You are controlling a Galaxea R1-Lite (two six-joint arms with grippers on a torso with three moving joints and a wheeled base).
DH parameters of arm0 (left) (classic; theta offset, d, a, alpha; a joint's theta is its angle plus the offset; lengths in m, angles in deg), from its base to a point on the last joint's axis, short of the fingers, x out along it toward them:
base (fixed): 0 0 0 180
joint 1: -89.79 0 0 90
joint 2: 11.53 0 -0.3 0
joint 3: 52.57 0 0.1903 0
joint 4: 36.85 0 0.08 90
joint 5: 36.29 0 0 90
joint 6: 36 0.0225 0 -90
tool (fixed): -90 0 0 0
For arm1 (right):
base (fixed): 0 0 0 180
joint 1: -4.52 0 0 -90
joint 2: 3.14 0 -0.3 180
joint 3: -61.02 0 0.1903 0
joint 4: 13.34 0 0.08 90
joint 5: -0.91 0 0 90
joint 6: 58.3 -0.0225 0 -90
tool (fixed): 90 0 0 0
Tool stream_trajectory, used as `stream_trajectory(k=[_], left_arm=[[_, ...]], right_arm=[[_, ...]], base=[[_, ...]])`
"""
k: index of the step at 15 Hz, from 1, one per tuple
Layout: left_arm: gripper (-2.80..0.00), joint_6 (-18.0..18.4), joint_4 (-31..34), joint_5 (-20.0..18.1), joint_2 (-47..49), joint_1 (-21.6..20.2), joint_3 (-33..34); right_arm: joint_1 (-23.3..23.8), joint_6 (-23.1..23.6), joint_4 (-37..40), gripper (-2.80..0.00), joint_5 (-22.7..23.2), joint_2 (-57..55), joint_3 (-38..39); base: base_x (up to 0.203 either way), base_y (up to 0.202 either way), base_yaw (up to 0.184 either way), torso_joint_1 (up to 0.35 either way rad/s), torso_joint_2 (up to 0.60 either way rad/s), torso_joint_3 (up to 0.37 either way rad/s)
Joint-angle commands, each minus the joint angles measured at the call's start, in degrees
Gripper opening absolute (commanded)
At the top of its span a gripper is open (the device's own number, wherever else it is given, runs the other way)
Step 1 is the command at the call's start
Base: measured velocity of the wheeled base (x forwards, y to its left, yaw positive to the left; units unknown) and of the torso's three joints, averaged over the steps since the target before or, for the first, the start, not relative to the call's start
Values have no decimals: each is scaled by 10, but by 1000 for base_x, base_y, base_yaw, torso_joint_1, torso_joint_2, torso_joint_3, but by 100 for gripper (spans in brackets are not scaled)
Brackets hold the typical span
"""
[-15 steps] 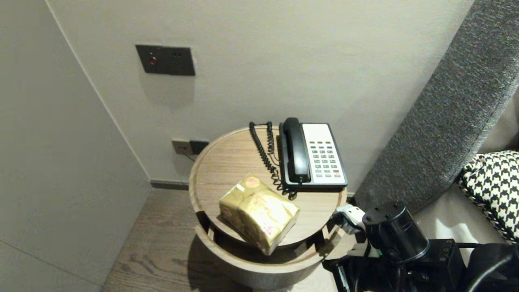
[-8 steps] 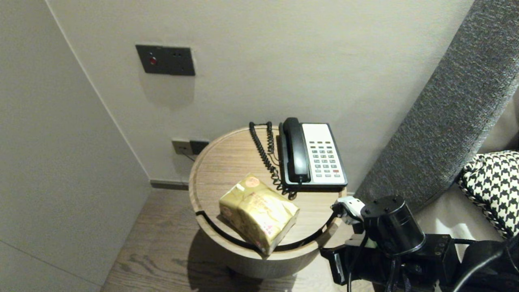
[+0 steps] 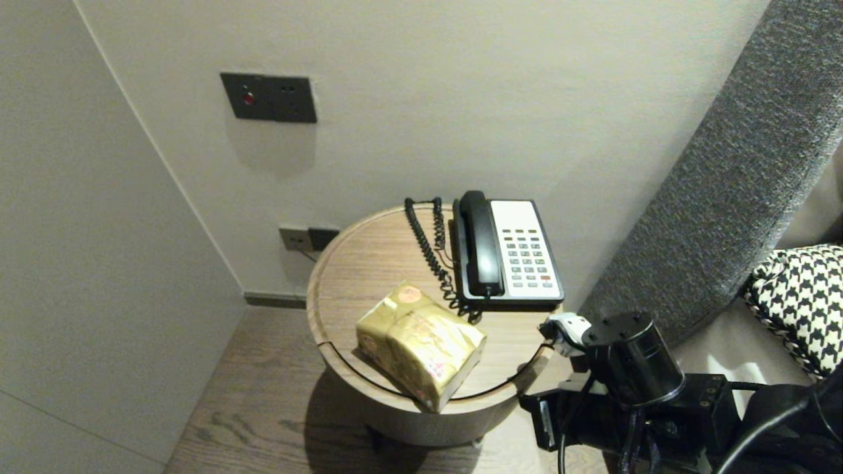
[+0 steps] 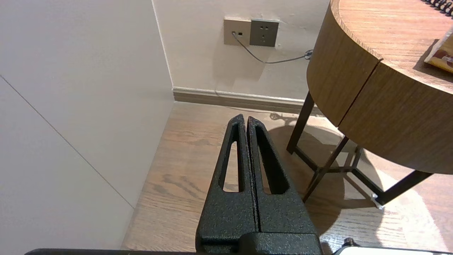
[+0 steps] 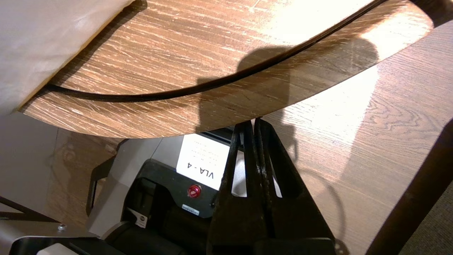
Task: Close the nightstand drawer
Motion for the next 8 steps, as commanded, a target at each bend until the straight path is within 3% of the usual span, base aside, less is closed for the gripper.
stream_trajectory(k=[1, 8], left_arm=[[-280, 0, 0, 0, -1, 0, 0], [-280, 0, 0, 0, -1, 0, 0]], right_arm=[[6, -3, -13, -280, -1, -1, -1], [3, -3, -18, -280, 0, -11, 22]], base=[[0, 0, 0, 0, 0, 0], [0, 0, 0, 0, 0, 0]])
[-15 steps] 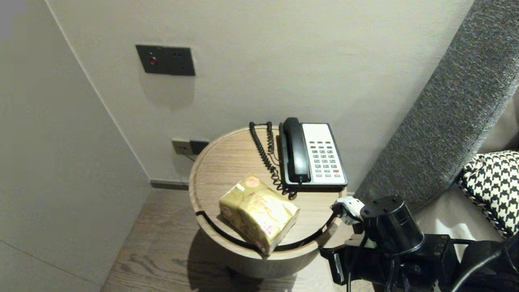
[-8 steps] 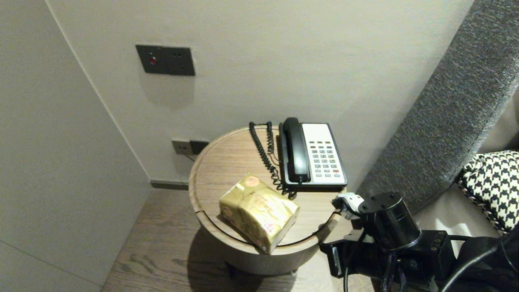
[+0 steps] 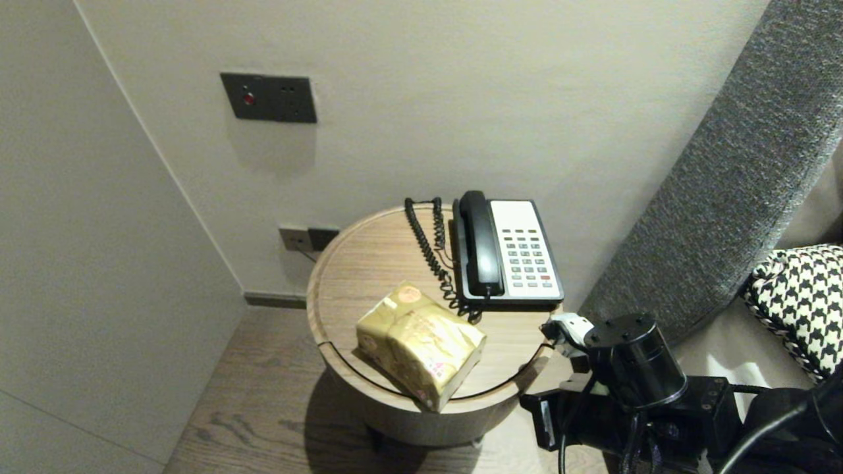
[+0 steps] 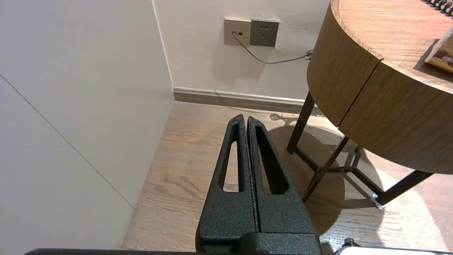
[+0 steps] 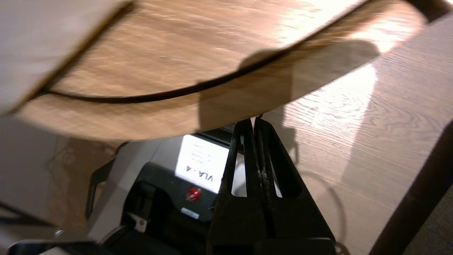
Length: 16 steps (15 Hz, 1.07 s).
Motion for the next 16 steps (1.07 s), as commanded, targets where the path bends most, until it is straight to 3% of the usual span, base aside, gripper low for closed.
stream_trajectory(k=[1, 6, 9, 13, 16], left_arm=[[-280, 0, 0, 0, -1, 0, 0], [-280, 0, -1, 0, -1, 0, 0], [-280, 0, 0, 0, -1, 0, 0], [-280, 0, -1, 0, -1, 0, 0], [-280, 0, 0, 0, -1, 0, 0]], right_arm=[[-4, -1, 2, -280, 0, -4, 17], [3, -2, -2, -280, -9, 9, 67], [29, -2, -3, -280, -18, 6, 88], [92, 2, -3, -280, -16, 3, 105], [164, 14, -12, -280, -14, 0, 104]], base=[[0, 0, 0, 0, 0, 0], [0, 0, 0, 0, 0, 0], [0, 0, 0, 0, 0, 0], [0, 0, 0, 0, 0, 0], [0, 0, 0, 0, 0, 0]])
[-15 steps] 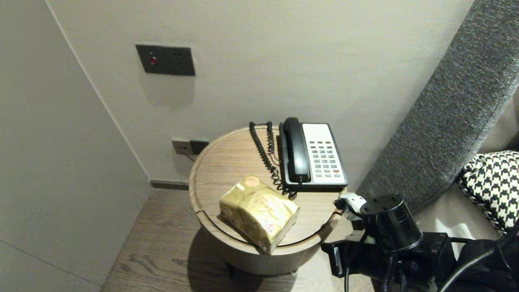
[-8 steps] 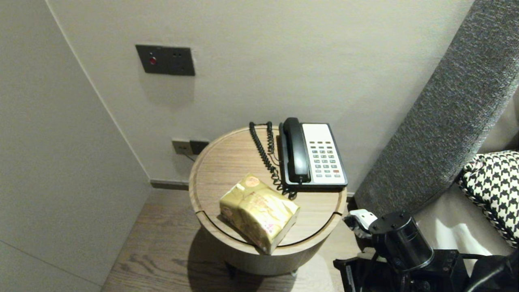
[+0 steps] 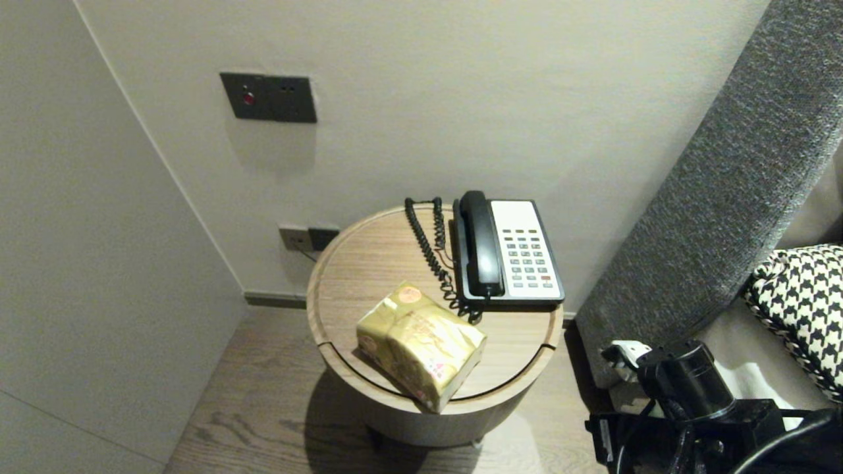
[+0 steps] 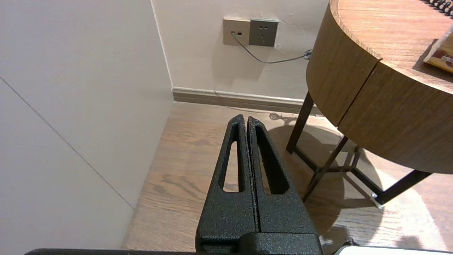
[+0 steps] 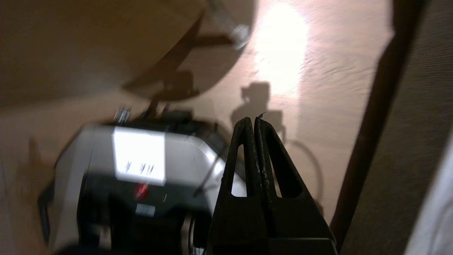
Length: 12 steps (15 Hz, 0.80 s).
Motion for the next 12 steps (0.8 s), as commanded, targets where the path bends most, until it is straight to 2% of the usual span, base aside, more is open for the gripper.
stream_trajectory(k=[1, 5, 8, 12], left_arm=[[-280, 0, 0, 0, -1, 0, 0], [-280, 0, 0, 0, -1, 0, 0], [-280, 0, 0, 0, -1, 0, 0], [-280, 0, -1, 0, -1, 0, 0]], right_arm=[[69, 20, -20, -280, 2, -5, -2], [175, 107, -123, -280, 0, -16, -17], [232, 109, -136, -280, -3, -7, -57], [244, 102, -133, -280, -7, 80, -69]], base=[[0, 0, 0, 0, 0, 0], [0, 0, 0, 0, 0, 0], [0, 0, 0, 0, 0, 0], [0, 0, 0, 0, 0, 0]])
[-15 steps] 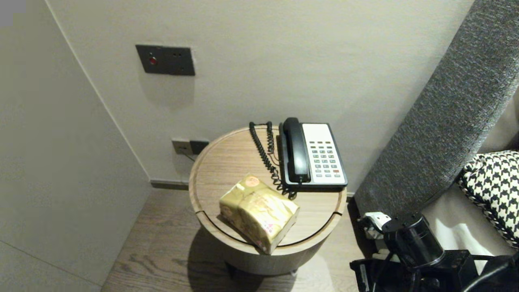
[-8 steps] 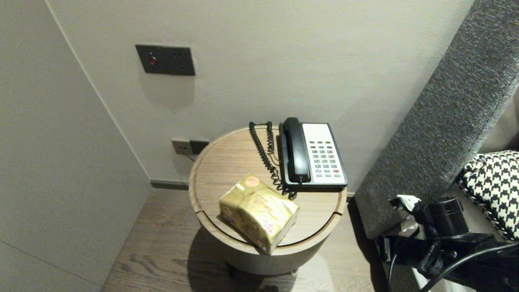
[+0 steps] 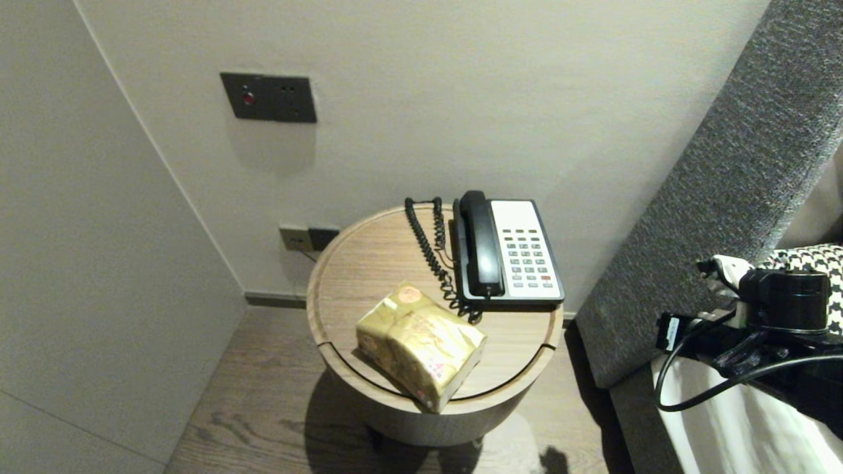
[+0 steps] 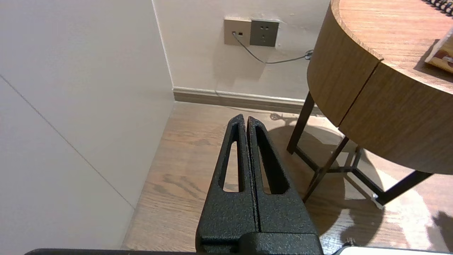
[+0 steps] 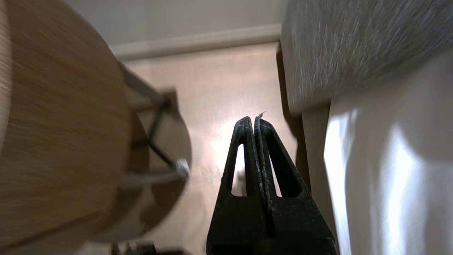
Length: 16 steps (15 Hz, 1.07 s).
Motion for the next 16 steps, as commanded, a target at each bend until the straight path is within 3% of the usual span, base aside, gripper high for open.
stream_trajectory(k=[1, 7, 16], left_arm=[[-280, 0, 0, 0, -1, 0, 0], [-280, 0, 0, 0, -1, 0, 0], [-280, 0, -1, 0, -1, 0, 0]], right_arm=[[2, -2, 1, -280, -11, 78, 6], [-1, -4, 50, -280, -56, 294, 135], [-1, 34, 301, -280, -115, 609, 164]], base=[[0, 0, 0, 0, 0, 0], [0, 0, 0, 0, 0, 0], [0, 0, 0, 0, 0, 0]])
